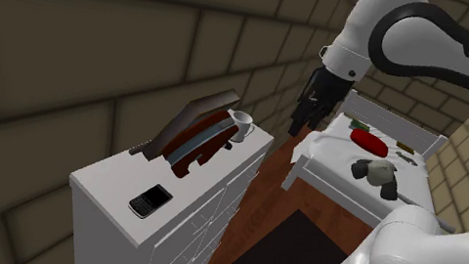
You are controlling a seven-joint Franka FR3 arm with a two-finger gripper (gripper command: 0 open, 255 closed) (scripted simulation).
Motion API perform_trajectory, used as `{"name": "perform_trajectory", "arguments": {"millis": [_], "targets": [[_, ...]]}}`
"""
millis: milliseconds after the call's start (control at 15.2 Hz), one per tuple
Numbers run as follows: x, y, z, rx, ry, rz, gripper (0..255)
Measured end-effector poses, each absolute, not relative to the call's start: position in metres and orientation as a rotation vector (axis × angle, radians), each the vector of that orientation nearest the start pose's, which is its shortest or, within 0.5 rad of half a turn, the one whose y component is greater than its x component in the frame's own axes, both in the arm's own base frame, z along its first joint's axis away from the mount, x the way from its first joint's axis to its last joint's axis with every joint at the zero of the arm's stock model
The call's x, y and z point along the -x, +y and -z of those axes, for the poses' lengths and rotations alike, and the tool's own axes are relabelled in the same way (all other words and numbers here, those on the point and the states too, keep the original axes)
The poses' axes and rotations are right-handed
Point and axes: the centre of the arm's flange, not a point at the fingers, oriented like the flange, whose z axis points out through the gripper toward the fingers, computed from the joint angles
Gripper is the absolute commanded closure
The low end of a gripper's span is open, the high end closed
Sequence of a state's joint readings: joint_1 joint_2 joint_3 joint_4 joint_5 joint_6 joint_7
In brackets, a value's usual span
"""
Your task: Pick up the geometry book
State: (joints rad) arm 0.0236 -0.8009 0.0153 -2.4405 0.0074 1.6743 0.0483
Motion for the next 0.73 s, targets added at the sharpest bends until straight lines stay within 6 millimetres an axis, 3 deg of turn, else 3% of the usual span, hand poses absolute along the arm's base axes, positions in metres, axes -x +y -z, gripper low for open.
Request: {"name": "perform_trajectory", "arguments": {"millis": [198, 726], "targets": [[-0.316, 0.024, -0.562, 3.120, 0.138, 0.069, 0], [-0.371, 0.082, -0.549, 2.859, 0.877, 0.148, 0]]}}
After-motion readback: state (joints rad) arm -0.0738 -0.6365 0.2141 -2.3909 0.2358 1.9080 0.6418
